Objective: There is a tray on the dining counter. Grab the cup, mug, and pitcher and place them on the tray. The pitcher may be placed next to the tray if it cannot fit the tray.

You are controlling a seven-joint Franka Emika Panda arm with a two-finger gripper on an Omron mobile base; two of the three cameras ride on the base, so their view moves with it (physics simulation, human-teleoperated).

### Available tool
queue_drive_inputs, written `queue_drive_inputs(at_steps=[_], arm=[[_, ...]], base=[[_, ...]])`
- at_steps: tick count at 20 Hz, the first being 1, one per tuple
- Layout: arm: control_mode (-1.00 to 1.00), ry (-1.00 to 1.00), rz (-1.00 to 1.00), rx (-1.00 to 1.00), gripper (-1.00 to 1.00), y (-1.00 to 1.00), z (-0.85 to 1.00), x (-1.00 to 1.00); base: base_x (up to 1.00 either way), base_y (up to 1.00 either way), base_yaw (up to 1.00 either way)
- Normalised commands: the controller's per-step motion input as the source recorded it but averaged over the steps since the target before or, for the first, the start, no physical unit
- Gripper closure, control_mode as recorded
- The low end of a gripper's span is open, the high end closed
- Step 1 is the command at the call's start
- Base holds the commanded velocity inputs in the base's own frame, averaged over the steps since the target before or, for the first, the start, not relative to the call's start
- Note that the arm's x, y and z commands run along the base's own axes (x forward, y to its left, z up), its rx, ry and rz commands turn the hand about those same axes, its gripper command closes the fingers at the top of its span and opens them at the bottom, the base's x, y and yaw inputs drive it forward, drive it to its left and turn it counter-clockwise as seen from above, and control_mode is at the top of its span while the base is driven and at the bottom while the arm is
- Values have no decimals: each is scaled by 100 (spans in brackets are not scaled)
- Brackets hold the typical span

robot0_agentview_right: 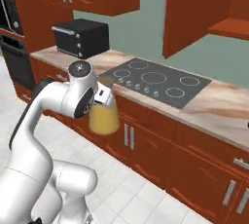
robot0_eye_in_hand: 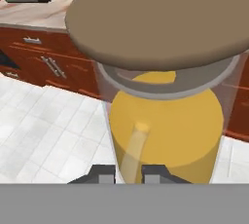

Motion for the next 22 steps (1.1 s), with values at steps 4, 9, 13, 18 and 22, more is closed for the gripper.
queue_drive_inputs(at_steps=[4, 9, 13, 18, 22], arm=[[100, 0, 0, 0, 100, 0, 0, 0], [100, 0, 0, 0, 100, 0, 0, 0], [100, 0, 0, 0, 100, 0, 0, 0], [100, 0, 0, 0, 100, 0, 0, 0], [100, 0, 0, 0, 100, 0, 0, 0]], base=[[0, 81, 82], [21, 70, 81], [85, 29, 68], [100, -37, 28], [100, -73, 10]])
